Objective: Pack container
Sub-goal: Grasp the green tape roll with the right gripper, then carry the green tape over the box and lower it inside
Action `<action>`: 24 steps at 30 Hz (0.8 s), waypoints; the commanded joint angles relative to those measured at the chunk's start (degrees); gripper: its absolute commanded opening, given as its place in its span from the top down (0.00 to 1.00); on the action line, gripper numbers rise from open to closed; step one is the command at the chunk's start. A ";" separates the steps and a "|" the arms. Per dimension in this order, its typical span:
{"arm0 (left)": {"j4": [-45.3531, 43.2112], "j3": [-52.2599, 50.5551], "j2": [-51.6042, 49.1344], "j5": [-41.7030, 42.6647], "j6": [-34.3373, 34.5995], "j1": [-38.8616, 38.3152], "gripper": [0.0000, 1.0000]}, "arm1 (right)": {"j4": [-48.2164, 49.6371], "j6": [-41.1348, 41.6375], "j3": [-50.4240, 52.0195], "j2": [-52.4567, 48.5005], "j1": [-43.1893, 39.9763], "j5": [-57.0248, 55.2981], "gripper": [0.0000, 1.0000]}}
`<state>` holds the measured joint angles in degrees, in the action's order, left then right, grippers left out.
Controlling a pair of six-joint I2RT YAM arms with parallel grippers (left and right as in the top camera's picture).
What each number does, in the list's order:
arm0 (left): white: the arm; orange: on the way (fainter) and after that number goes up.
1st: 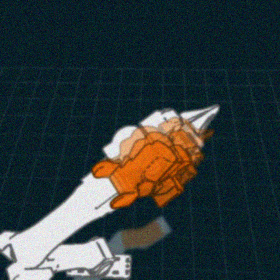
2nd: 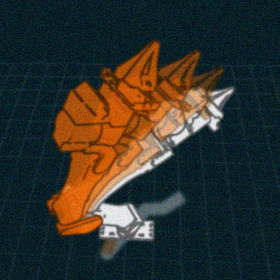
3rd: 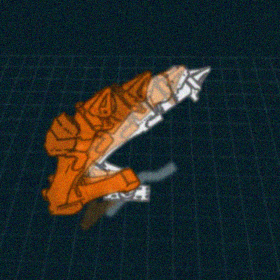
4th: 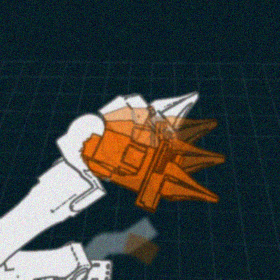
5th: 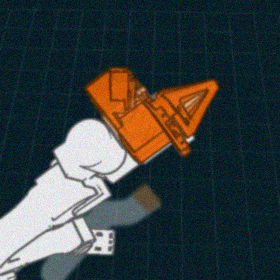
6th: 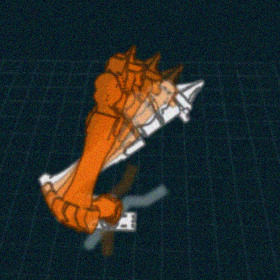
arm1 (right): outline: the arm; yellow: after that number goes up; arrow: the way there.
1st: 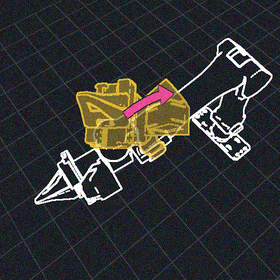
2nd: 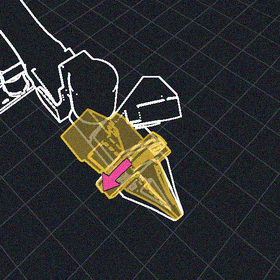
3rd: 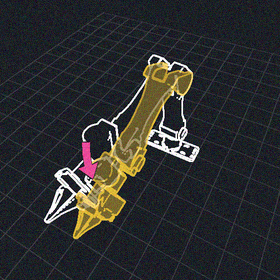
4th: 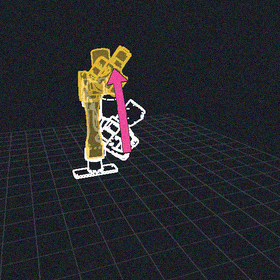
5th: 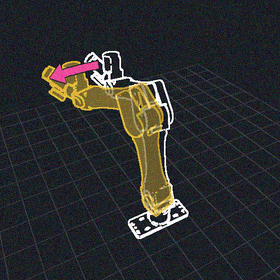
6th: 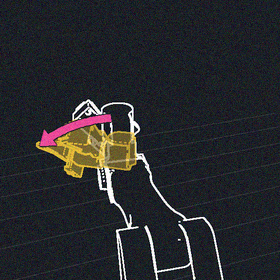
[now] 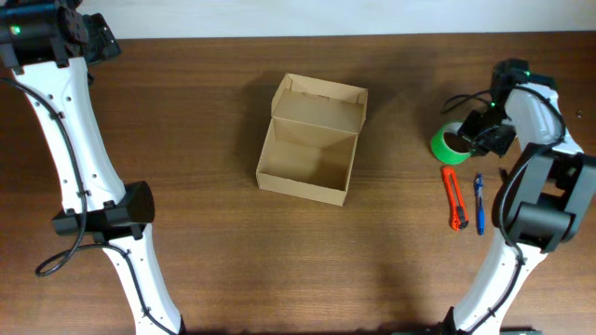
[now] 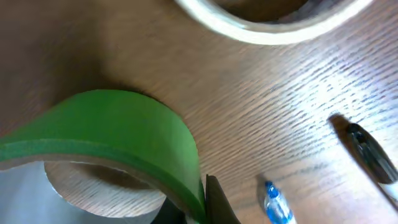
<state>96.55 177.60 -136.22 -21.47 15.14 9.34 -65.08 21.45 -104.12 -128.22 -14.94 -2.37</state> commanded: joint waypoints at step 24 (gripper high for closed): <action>0.11 0.50 1.57 -0.39 -0.68 0.20 0.00 | -7.61 -33.94 -26.64 12.83 37.86 0.83 0.96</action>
<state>96.55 177.60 -136.22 -21.47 15.14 9.34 -72.40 -6.48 -131.31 -114.83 20.16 -2.48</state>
